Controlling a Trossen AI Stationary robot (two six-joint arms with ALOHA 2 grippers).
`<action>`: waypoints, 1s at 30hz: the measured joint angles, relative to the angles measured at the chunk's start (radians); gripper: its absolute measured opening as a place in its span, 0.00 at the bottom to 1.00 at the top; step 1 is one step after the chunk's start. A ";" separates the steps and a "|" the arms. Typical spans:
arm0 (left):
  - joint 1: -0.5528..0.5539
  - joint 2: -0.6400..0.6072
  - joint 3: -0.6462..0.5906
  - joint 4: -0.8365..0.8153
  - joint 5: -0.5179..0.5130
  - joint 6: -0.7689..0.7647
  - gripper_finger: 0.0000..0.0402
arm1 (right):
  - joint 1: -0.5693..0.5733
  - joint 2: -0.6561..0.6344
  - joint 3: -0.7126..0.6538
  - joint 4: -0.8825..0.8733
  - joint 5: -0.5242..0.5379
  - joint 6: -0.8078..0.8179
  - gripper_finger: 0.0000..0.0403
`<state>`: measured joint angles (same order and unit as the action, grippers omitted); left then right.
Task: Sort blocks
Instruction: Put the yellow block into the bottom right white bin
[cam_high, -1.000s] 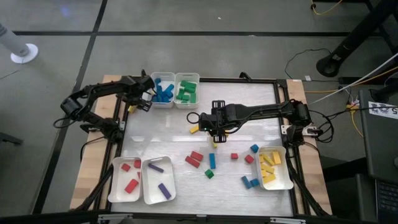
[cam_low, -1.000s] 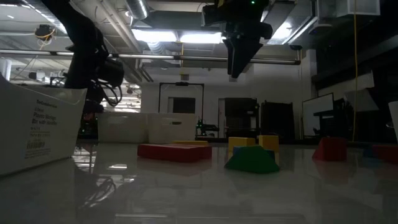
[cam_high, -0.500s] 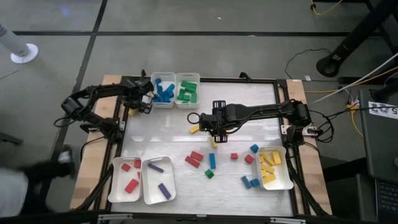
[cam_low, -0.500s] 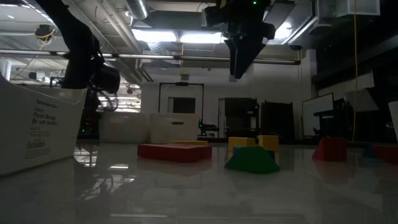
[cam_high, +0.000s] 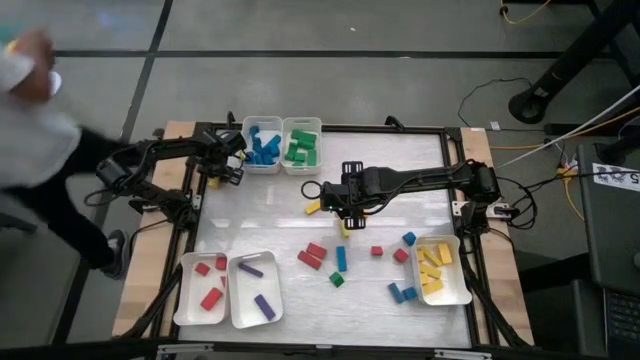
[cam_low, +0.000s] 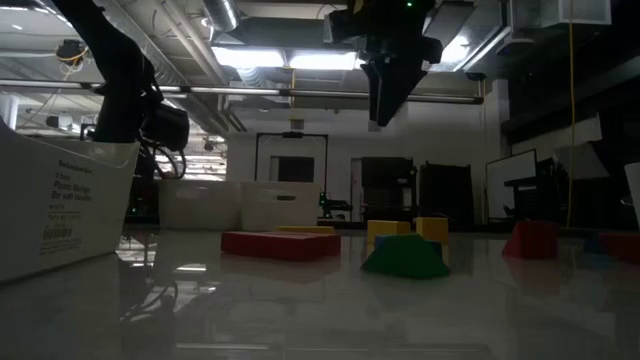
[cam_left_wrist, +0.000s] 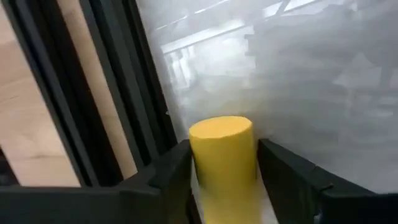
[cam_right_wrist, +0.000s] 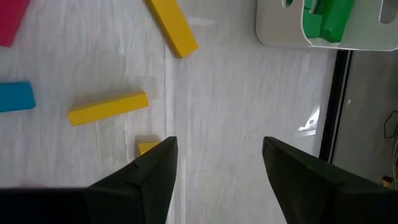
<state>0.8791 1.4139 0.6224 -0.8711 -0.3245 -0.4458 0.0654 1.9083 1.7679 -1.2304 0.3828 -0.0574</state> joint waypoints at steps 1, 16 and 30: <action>0.000 0.000 0.000 0.001 0.009 0.002 0.40 | 0.000 0.000 0.000 0.000 0.001 0.000 0.58; -0.018 -0.061 0.041 -0.091 0.181 0.013 0.28 | 0.001 -0.083 0.000 -0.208 0.049 0.097 0.58; -0.225 -0.402 0.073 -0.051 0.462 -0.175 0.28 | 0.001 -0.325 -0.038 -0.278 0.071 0.272 0.58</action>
<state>0.6544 1.0117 0.6956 -0.9226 0.1374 -0.6210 0.0662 1.5830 1.7298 -1.5084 0.4540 0.2142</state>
